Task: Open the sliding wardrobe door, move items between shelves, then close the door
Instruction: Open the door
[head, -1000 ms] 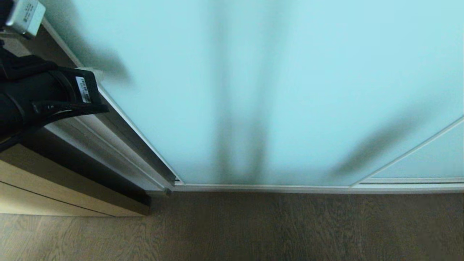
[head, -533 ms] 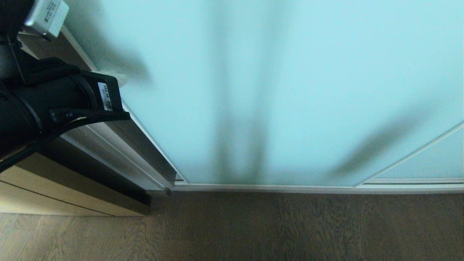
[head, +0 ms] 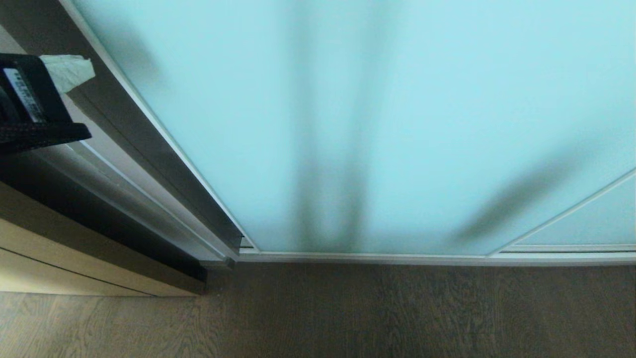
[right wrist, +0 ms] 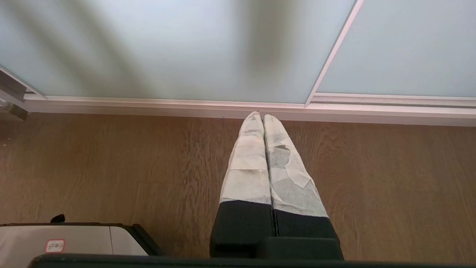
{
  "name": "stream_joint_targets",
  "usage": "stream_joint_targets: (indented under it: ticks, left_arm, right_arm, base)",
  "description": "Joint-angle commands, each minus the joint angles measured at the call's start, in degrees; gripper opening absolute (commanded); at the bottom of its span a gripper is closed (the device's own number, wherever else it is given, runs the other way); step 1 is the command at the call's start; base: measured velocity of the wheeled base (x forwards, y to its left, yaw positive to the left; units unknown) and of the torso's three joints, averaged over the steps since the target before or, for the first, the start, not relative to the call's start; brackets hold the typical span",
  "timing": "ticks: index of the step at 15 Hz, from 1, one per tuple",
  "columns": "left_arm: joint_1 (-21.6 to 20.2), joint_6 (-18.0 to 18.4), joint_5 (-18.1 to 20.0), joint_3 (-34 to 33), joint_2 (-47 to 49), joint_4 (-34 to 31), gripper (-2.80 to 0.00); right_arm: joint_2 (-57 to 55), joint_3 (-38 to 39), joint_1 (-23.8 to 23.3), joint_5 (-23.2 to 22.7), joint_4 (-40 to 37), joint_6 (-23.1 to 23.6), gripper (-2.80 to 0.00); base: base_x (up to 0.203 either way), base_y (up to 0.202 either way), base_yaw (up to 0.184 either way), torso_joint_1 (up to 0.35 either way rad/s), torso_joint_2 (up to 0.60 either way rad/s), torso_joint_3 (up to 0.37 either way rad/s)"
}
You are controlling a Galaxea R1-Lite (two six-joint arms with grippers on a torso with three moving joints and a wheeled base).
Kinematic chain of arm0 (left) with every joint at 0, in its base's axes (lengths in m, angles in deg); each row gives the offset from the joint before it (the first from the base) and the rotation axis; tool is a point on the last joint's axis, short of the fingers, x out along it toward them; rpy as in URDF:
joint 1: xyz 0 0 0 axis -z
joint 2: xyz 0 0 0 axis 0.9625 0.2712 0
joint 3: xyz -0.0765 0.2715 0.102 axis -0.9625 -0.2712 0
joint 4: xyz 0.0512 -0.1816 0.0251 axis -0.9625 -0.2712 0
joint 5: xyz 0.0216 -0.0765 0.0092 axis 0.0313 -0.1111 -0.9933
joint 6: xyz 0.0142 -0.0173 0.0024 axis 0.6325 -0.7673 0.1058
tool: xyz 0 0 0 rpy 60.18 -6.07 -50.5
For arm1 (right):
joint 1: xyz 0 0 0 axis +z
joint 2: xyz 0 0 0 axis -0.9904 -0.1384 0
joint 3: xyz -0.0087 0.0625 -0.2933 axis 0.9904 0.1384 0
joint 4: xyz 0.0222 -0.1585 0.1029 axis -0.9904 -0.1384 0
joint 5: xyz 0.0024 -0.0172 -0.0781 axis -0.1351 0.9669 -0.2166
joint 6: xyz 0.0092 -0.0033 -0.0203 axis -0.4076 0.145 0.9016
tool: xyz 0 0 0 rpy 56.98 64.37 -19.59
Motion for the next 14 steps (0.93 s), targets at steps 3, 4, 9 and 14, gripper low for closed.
stream_joint_targets:
  ticks: [3, 4, 9, 14]
  left_arm:
    - [-2.2, -0.5, -3.4, -0.6, -1.8, -1.3, -2.80]
    - [-3.0, -0.6, -3.6, -0.6, -0.4, -1.3, -2.80]
    - [-6.7, -0.8, -6.4, -0.4, 4.7, -0.3, -2.80]
    - [-7.0, -1.4, -6.4, -0.1, 11.4, 6.8, -2.80]
  right_arm:
    - [0.0, 0.1, 0.0, 0.0, 0.0, 0.0, -2.80]
    - [0.0, 0.1, 0.0, 0.0, 0.0, 0.0, -2.80]
    - [0.0, 0.1, 0.0, 0.0, 0.0, 0.0, -2.80]
    - [0.0, 0.1, 0.0, 0.0, 0.0, 0.0, -2.80]
  base:
    - [0.000, 0.000, 0.000, 0.000, 0.00, 0.000]
    - [0.000, 0.000, 0.000, 0.000, 0.00, 0.000]
    - [0.000, 0.000, 0.000, 0.000, 0.00, 0.000]
    - [0.000, 0.000, 0.000, 0.000, 0.00, 0.000]
